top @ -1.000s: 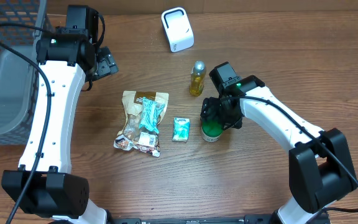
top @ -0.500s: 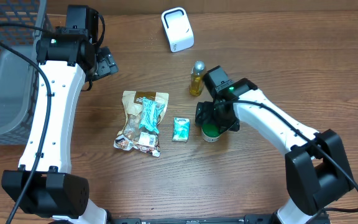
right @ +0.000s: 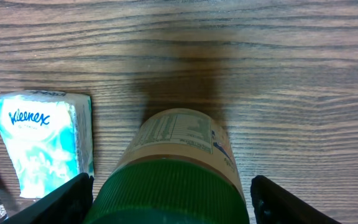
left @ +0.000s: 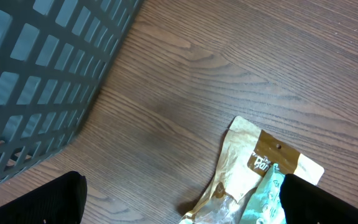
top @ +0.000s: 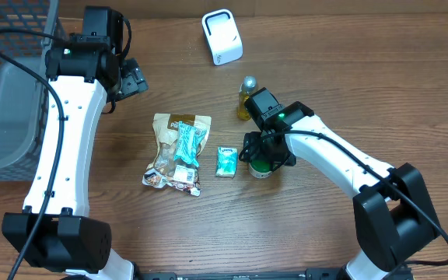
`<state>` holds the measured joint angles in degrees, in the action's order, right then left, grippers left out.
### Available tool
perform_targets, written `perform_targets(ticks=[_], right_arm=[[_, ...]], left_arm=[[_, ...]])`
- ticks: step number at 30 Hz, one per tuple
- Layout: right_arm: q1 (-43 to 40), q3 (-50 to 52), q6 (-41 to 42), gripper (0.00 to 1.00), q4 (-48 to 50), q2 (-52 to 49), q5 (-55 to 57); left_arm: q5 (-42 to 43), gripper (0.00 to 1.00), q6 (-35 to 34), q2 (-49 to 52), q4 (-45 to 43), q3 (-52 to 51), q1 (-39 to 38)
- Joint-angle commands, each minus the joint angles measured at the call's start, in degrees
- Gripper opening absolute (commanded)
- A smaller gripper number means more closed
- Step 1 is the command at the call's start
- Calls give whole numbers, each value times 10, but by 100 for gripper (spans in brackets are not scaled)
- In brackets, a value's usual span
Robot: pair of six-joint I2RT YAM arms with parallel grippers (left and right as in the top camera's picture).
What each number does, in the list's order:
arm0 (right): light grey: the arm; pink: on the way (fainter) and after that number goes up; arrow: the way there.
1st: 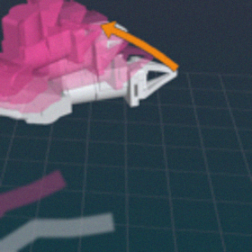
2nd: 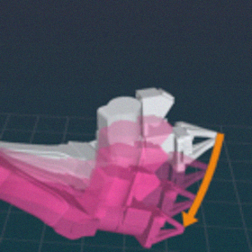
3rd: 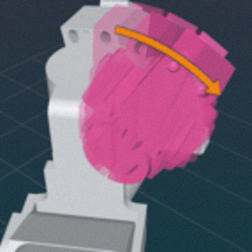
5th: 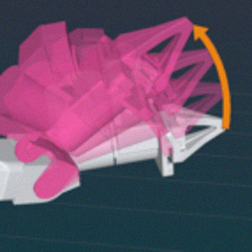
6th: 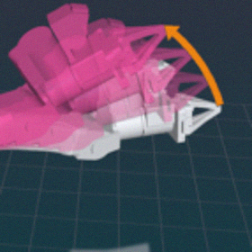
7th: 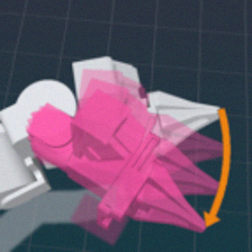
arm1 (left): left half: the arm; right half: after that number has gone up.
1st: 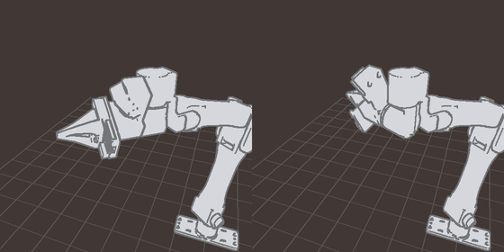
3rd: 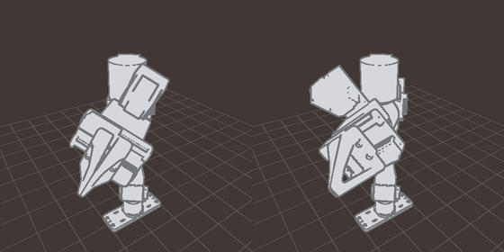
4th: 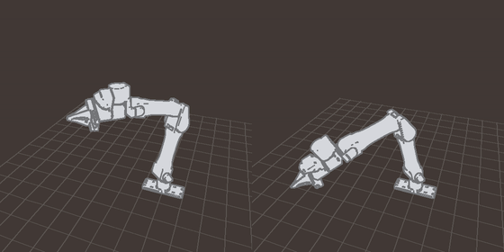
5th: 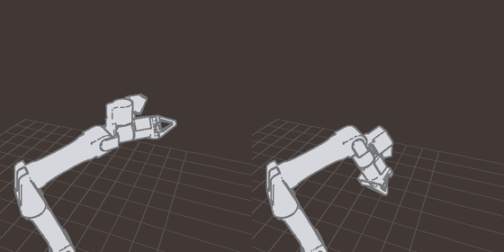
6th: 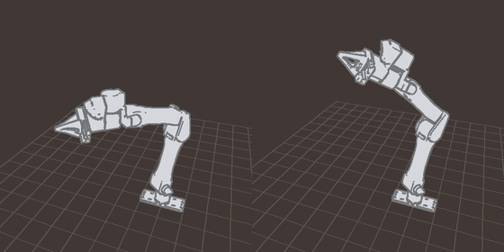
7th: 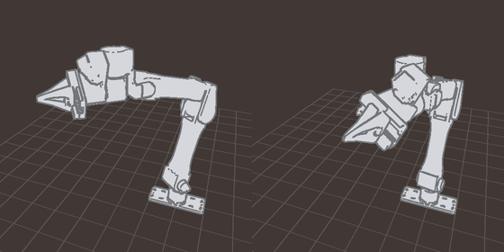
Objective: Scan the item barcode
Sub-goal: 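Close the right gripper on the jar and lift it slightly, then lift the green-lidded jar off the table with the right gripper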
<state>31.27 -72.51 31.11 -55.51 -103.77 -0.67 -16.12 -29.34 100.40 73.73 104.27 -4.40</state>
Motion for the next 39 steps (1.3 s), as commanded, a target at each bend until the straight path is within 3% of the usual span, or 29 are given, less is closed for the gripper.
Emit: perform_targets(ticks=[1, 17, 21, 33, 39], right_arm=[[3, 6, -12, 78, -2, -3, 10], [3, 6, -11, 74, -18, -3, 10], [3, 6, -9, 69, -19, -3, 10], [3, 6, 150, 59, -43, -3, 10], [8, 6, 177, 59, -67, -3, 0]], left_arm=[[-8, 100, 11, -8, -1, 11, -1], [-8, 100, 11, -8, -1, 11, -1], [-8, 100, 11, -8, -1, 11, -1], [-8, 100, 11, -8, -1, 11, -1], [-8, 99, 11, -8, -1, 11, -1]])
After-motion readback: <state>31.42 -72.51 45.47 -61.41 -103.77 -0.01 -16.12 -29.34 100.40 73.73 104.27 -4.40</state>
